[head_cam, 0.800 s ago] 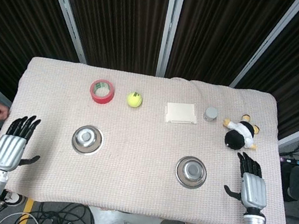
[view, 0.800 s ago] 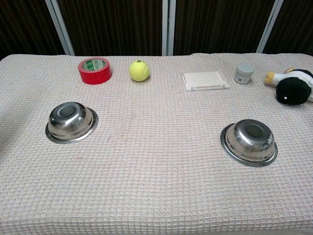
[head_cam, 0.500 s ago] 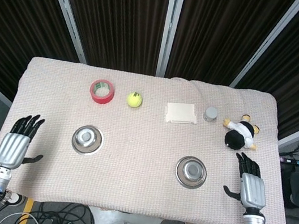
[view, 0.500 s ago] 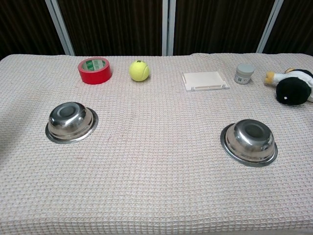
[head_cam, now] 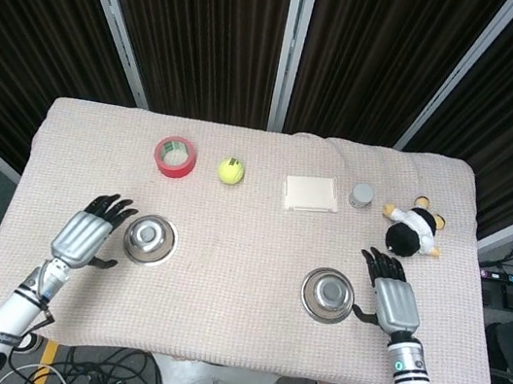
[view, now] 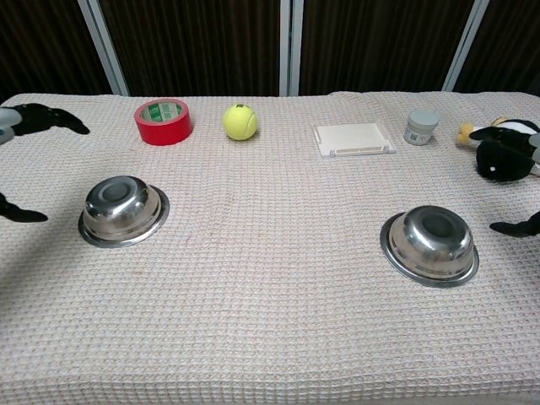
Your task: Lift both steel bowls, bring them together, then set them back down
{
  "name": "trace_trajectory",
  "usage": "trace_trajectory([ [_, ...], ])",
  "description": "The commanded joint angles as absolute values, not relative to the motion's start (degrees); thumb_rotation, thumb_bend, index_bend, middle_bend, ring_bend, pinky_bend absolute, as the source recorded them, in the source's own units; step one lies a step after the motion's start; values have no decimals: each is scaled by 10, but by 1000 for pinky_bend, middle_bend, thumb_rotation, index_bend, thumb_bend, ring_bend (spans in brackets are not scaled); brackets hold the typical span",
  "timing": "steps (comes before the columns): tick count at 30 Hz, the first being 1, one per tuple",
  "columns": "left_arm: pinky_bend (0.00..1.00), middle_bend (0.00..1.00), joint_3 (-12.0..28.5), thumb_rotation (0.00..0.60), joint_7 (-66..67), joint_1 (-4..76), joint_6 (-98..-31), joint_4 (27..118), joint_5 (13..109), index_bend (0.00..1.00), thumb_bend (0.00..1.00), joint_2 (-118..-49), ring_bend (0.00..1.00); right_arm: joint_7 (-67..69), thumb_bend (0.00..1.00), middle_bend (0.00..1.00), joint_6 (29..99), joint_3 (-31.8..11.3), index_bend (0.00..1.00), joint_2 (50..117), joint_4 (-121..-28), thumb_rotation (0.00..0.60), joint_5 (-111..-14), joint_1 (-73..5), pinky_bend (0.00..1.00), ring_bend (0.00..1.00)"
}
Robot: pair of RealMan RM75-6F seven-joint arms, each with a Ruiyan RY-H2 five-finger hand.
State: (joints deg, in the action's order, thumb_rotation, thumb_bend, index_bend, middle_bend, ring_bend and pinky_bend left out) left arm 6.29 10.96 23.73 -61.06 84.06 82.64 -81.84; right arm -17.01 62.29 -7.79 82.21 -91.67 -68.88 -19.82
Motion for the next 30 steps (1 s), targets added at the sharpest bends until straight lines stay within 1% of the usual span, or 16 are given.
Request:
trace_trajectory([
  [1,107,77,64,600,123,269,-567,823,808,157,0,-830,5,-229,124,0,563,-75,0,807,-947,600,-622,-231,0,0],
  [4,107,77,59,600,124,278,-549,816,797,158,0,-835,5,-266,124,0,539,-68,0,801,-962,600,-575,-249,0,0],
  [9,108,77,54,600,116,289,-531,802,784,162,0,-839,5,-295,118,0,540,-60,0,807,-967,600,-535,-266,0,0],
  [13,111,82,54,600,105,305,-507,787,775,168,0,-840,5,-309,118,0,543,-55,0,815,-965,600,-520,-277,0,0],
  [18,114,110,56,600,100,333,-452,777,748,184,0,-829,5,-317,119,0,542,-49,0,828,-959,600,-504,-290,0,0],
  [21,119,118,57,600,102,346,-432,772,733,192,0,-828,21,-315,119,0,538,-45,0,833,-953,600,-495,-296,1,0],
  [24,119,118,56,600,100,356,-420,762,725,200,0,-831,45,-311,120,0,534,-43,0,836,-948,600,-490,-302,4,0],
  [30,120,119,53,600,91,371,-402,747,719,200,0,-833,45,-306,120,0,529,-42,0,835,-945,600,-481,-314,13,0],
])
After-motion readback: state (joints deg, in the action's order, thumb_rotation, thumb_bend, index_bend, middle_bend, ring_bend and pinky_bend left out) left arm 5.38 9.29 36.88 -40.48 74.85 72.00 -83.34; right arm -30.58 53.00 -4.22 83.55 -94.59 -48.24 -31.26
